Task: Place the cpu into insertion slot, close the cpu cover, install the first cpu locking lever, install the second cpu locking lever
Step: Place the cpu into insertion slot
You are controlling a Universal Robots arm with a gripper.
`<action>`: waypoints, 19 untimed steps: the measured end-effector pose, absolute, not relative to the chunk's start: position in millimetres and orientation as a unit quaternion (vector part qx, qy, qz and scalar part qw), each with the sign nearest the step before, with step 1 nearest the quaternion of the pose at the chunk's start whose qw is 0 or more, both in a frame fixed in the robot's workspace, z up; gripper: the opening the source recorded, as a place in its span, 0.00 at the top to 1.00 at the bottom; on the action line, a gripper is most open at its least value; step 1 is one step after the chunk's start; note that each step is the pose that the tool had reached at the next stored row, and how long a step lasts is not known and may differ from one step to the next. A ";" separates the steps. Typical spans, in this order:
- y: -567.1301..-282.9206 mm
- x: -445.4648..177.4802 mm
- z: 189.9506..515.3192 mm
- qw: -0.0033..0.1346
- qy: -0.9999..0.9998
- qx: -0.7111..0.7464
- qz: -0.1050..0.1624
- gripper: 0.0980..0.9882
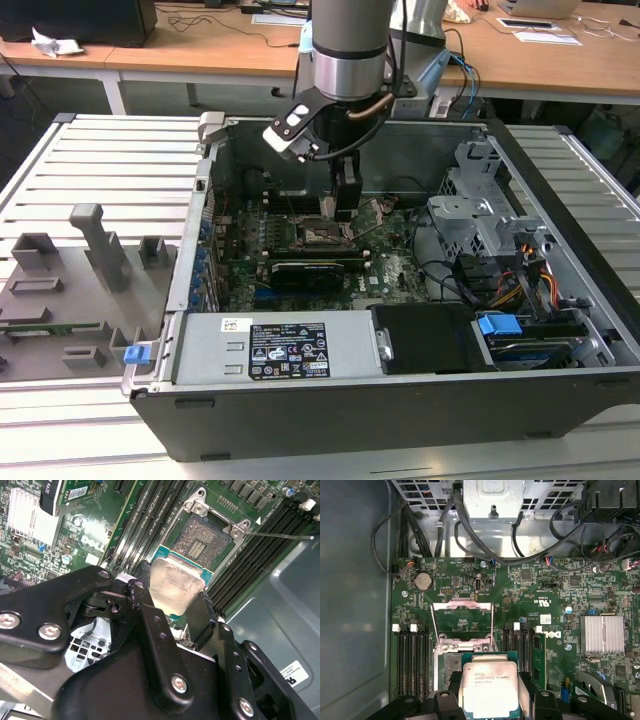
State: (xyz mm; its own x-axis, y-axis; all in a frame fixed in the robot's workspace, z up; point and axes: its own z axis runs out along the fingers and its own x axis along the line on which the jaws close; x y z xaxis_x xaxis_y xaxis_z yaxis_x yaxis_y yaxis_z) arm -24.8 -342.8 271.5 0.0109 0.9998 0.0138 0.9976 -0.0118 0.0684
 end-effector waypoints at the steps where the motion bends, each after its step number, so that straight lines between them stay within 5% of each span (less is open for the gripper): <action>1: -342.8 -24.8 271.1 0.019 0.703 0.711 0.029 0.52; 19: -331.5 -26.8 244.2 0.020 0.689 0.724 0.029 0.52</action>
